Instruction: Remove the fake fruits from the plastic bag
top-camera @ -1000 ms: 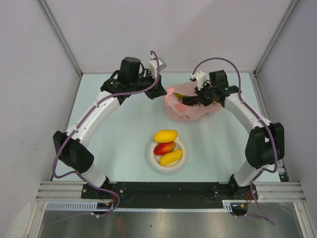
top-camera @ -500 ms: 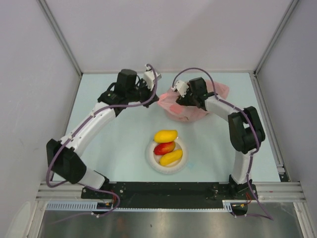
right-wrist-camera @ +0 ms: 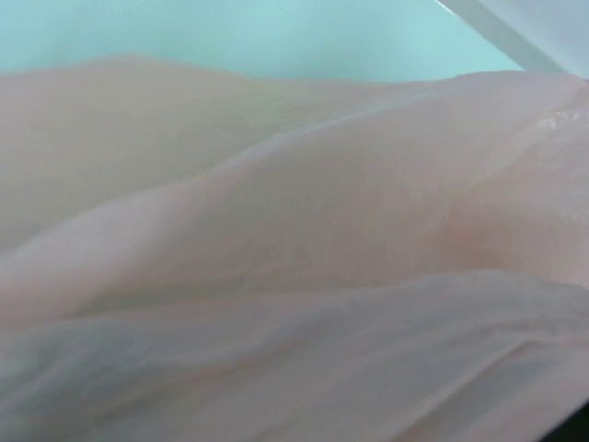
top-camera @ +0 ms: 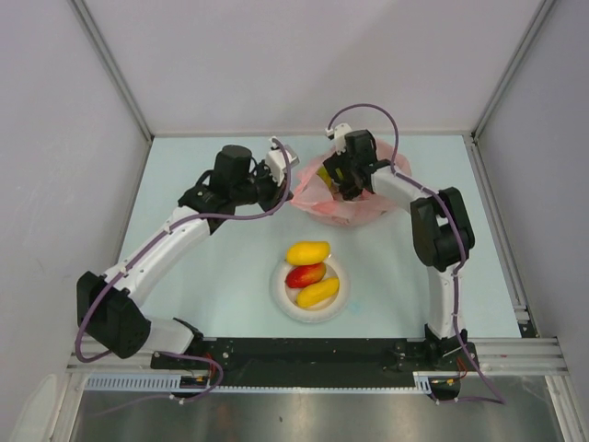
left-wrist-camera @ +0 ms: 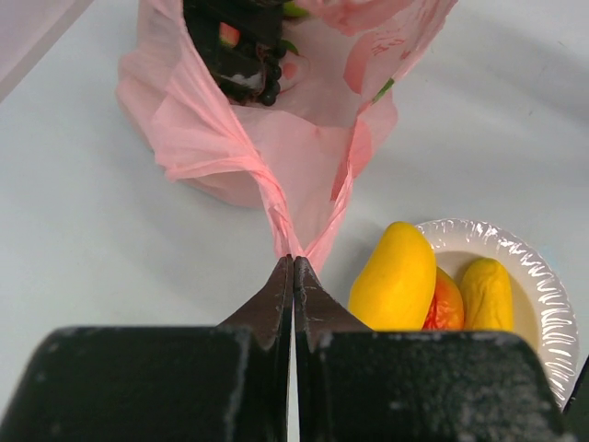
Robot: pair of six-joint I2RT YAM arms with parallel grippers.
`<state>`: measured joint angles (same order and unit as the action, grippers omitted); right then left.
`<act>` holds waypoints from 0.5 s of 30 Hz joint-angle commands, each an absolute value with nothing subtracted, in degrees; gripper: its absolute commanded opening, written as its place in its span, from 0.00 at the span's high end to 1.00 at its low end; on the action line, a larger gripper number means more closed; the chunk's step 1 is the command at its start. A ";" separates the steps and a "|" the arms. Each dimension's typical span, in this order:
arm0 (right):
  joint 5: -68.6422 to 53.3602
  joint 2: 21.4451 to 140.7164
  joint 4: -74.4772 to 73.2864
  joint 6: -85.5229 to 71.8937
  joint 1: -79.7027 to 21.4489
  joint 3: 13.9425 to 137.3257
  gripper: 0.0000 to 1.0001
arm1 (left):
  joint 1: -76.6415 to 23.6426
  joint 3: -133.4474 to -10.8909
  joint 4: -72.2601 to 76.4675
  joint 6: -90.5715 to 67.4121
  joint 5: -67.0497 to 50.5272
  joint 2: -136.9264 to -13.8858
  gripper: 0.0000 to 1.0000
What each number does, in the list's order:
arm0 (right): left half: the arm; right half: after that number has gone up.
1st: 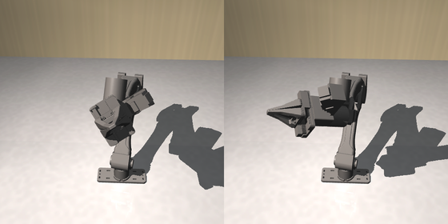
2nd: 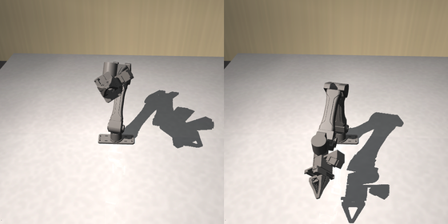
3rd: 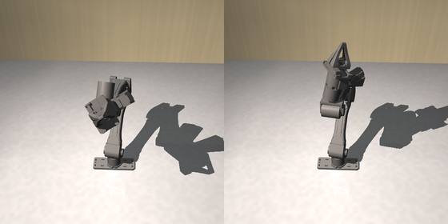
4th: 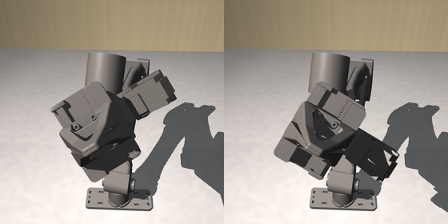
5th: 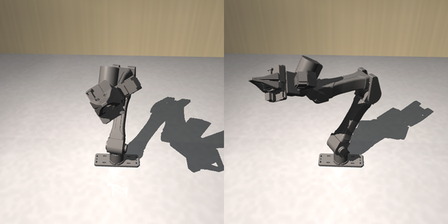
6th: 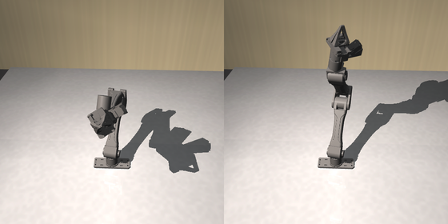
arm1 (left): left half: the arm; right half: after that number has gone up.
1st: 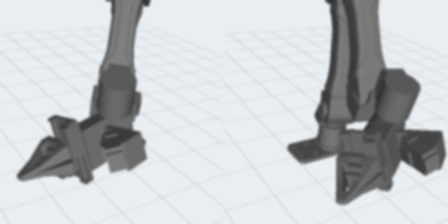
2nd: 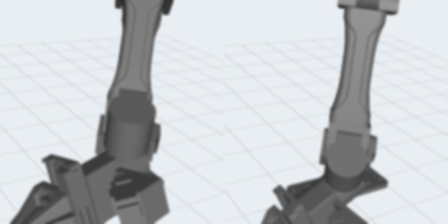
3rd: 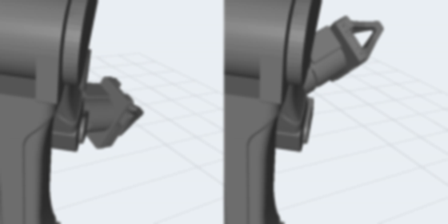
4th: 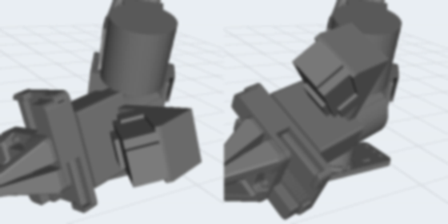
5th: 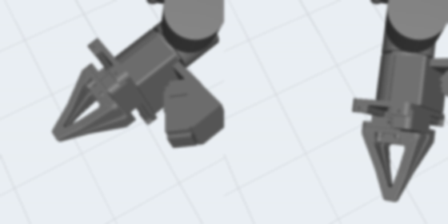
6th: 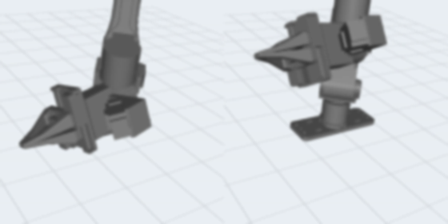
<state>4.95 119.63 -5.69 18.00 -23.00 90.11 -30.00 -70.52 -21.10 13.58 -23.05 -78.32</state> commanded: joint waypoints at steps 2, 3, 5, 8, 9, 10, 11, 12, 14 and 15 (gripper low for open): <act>3.44 123.39 -5.80 4.23 -22.68 97.46 0.01 | -31.38 -70.84 -20.39 13.97 -25.66 -77.43 1.00; 2.91 123.92 -6.15 3.09 -22.59 98.08 0.01 | -31.38 -71.27 -20.56 13.89 -25.66 -77.69 1.00; 2.72 125.33 -7.38 0.27 -22.59 100.09 0.00 | -31.38 -71.72 -21.44 14.15 -25.49 -78.39 1.00; 2.99 128.14 -8.52 -4.81 -22.24 102.38 0.00 | -31.38 -72.68 -22.67 14.41 -25.40 -79.10 1.00; 3.25 129.62 -8.87 -5.70 -22.15 103.26 0.00 | -31.38 -73.12 -23.02 14.41 -25.31 -79.45 1.00; 4.04 130.42 -9.66 -6.32 -22.06 104.05 0.00 | -31.38 -73.39 -23.81 14.41 -25.40 -79.80 1.00; 4.30 131.21 -10.02 -7.55 -21.97 104.67 0.00 | -31.38 -73.65 -24.25 14.41 -25.31 -80.07 1.00; 4.39 132.61 -10.28 -8.34 -21.71 105.98 0.00 | -31.38 -74.09 -24.69 14.41 -25.23 -80.68 1.00; 3.96 134.11 -11.25 -10.27 -21.53 107.05 0.00 | -31.46 -74.62 -25.84 14.33 -25.14 -81.30 1.00; 3.61 134.64 -11.42 -10.72 -21.36 107.66 0.00 | -31.46 -75.05 -26.19 14.33 -25.14 -81.56 1.00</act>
<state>3.11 132.00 -9.67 -4.49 -22.55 103.61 -31.00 -71.70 -23.40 13.61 -23.94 -80.71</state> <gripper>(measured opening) 0.995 0.003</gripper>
